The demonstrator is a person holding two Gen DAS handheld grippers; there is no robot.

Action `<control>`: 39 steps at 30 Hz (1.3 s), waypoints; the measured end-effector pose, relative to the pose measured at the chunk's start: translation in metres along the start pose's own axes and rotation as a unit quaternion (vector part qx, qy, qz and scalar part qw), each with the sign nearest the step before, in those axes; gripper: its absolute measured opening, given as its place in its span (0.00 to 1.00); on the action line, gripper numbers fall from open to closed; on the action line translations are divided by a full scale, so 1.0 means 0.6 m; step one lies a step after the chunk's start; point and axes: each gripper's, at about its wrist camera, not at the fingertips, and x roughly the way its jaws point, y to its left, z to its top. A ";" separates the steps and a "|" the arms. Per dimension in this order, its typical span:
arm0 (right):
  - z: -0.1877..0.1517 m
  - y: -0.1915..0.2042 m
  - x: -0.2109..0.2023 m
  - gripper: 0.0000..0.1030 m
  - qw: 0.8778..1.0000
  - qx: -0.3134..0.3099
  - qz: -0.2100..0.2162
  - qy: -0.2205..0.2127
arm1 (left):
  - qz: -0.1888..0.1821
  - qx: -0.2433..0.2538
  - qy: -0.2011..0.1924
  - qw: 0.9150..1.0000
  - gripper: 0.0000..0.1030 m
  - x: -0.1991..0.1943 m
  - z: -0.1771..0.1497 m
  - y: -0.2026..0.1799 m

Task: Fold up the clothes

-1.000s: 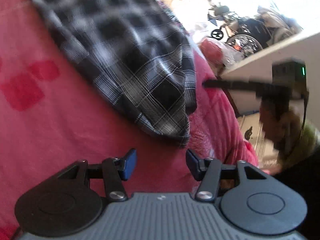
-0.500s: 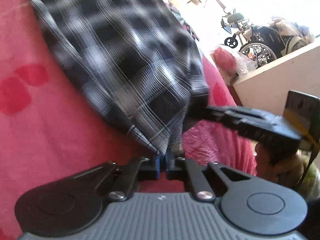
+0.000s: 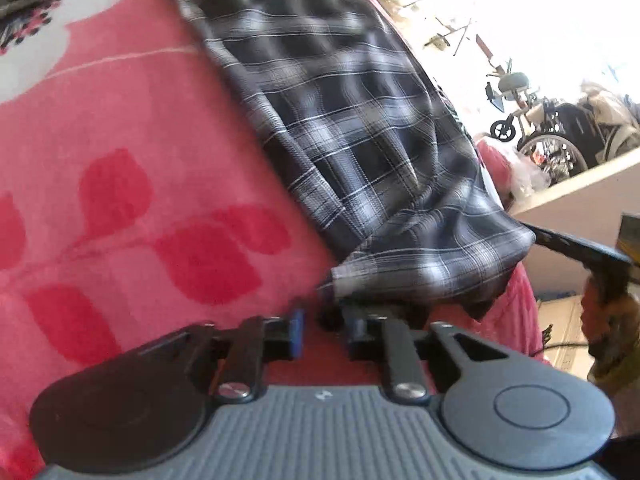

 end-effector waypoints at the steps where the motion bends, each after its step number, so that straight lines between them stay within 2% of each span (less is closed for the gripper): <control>1: -0.004 0.006 -0.007 0.03 1.000 -0.003 0.011 -0.005 | -0.009 -0.004 -0.003 1.000 0.36 -0.005 -0.004 0.003; 2: -0.011 0.018 -0.013 0.03 1.000 -0.009 0.027 -0.008 | -0.014 -0.003 -0.003 1.000 0.45 -0.009 -0.008 0.003; 3: -0.019 0.030 -0.019 0.08 0.999 -0.018 0.039 -0.007 | -0.020 -0.001 -0.004 1.000 0.49 -0.014 -0.012 0.002; 4: -0.029 0.041 -0.021 0.20 0.999 -0.029 0.045 -0.002 | -0.026 0.008 -0.006 1.000 0.55 -0.022 -0.021 -0.001; 5: -0.039 0.053 -0.021 0.28 0.998 -0.042 0.048 0.003 | -0.032 0.021 -0.007 0.999 0.58 -0.024 -0.025 -0.006; 6: -0.049 0.064 -0.018 0.40 0.997 -0.058 0.047 0.008 | -0.039 0.038 -0.004 0.999 0.59 -0.026 -0.033 -0.014; 7: -0.059 0.075 -0.013 0.44 0.996 -0.074 0.046 0.014 | -0.045 0.060 0.001 0.997 0.60 -0.025 -0.042 -0.027; 9: -0.071 0.091 0.004 0.44 0.994 -0.098 0.039 0.025 | -0.045 0.104 0.010 0.993 0.62 -0.014 -0.055 -0.054; 11: -0.075 0.099 0.023 0.44 0.994 -0.102 0.032 0.029 | -0.027 0.133 0.010 0.991 0.61 0.004 -0.063 -0.077; 16: -0.082 0.107 0.038 0.44 0.996 -0.082 0.042 0.017 | -0.015 0.092 0.001 0.996 0.52 0.041 -0.063 -0.084; 17: -0.085 0.108 0.039 0.44 0.996 -0.081 0.042 0.016 | -0.007 0.085 -0.005 0.996 0.43 0.044 -0.063 -0.083; 18: -0.088 0.110 0.039 0.44 0.996 -0.078 0.041 0.014 | 0.004 0.079 -0.011 0.997 0.38 0.044 -0.064 -0.084; 20: -0.096 0.110 0.045 0.41 0.997 -0.065 0.031 0.004 | 0.029 0.070 -0.019 0.997 0.19 0.047 -0.065 -0.086; 22: -0.101 0.113 0.052 0.22 0.998 -0.060 0.015 -0.006 | 0.029 0.062 -0.014 0.998 0.07 0.045 -0.061 -0.086; 23: -0.101 0.116 0.055 0.18 0.998 -0.063 0.008 -0.009 | 0.022 0.057 -0.007 0.998 0.06 0.042 -0.059 -0.085; 24: -0.101 0.119 0.054 0.09 0.998 -0.065 0.004 -0.009 | 0.016 0.052 0.001 0.999 0.05 0.040 -0.057 -0.084; 25: -0.098 0.119 0.047 0.04 0.998 -0.067 0.005 -0.004 | 0.004 0.041 0.027 0.999 0.05 0.035 -0.054 -0.082; 28: -0.092 0.123 0.017 0.03 0.996 -0.088 0.007 0.015 | -0.038 0.020 0.101 0.994 0.04 0.015 -0.052 -0.078; 32: -0.086 0.119 -0.045 0.03 0.990 -0.122 0.016 0.068 | -0.092 0.011 0.186 0.978 0.04 0.011 -0.058 -0.079; 36: -0.082 0.120 -0.080 0.03 0.981 -0.153 0.015 0.122 | -0.111 0.018 0.227 0.967 0.04 0.048 -0.070 -0.092; 39: -0.078 0.108 -0.085 0.02 0.977 -0.142 0.013 0.159 | -0.106 0.014 0.249 0.963 0.04 0.079 -0.081 -0.097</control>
